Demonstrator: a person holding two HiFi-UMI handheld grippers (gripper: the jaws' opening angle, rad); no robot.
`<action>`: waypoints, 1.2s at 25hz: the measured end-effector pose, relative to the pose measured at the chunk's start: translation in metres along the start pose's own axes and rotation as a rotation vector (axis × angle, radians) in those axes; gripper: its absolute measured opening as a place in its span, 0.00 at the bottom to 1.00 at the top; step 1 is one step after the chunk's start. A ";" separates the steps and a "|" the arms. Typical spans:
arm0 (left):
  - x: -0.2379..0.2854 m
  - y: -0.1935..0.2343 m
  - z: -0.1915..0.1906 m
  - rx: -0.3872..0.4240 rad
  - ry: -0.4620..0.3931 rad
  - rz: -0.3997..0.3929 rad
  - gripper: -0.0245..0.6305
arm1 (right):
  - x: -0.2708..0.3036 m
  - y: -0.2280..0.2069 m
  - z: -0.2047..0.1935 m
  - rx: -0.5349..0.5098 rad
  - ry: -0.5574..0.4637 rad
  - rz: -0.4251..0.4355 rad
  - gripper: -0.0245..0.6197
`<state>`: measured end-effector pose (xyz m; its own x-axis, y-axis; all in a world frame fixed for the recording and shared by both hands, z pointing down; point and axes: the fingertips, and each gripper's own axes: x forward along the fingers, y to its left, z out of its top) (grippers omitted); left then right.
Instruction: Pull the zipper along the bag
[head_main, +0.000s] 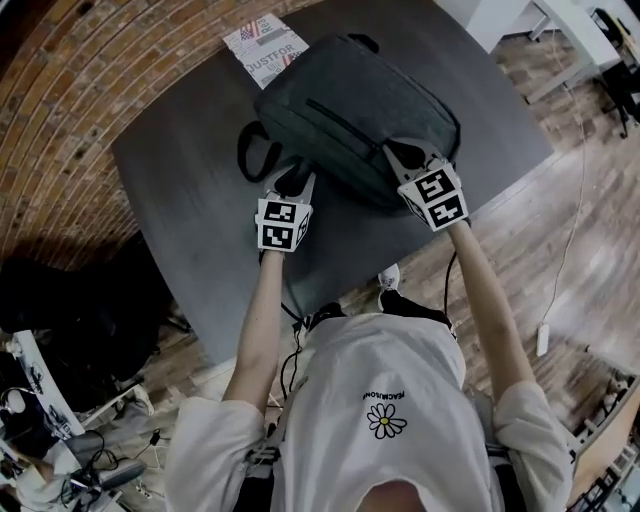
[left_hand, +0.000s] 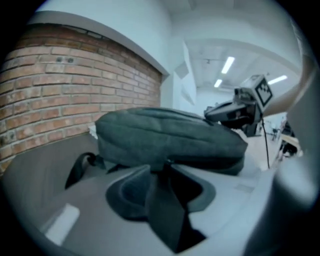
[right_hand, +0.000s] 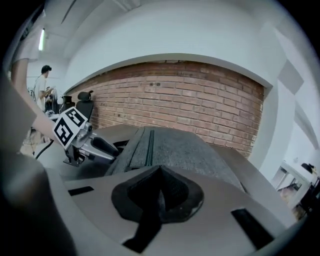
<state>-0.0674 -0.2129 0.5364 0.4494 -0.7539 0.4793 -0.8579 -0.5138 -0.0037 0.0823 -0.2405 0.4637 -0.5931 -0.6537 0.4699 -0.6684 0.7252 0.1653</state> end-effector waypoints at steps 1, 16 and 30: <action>0.005 -0.003 -0.001 0.016 0.009 -0.021 0.22 | 0.002 0.000 -0.002 0.021 -0.007 0.000 0.04; 0.022 -0.009 -0.010 0.127 0.044 -0.172 0.12 | 0.007 -0.002 -0.009 0.069 0.008 0.006 0.04; 0.022 -0.014 -0.012 0.296 0.113 -0.270 0.10 | 0.010 0.002 -0.013 0.057 0.040 0.012 0.03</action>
<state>-0.0488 -0.2177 0.5581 0.6044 -0.5343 0.5910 -0.5966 -0.7951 -0.1087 0.0815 -0.2429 0.4803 -0.5834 -0.6354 0.5058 -0.6869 0.7184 0.1101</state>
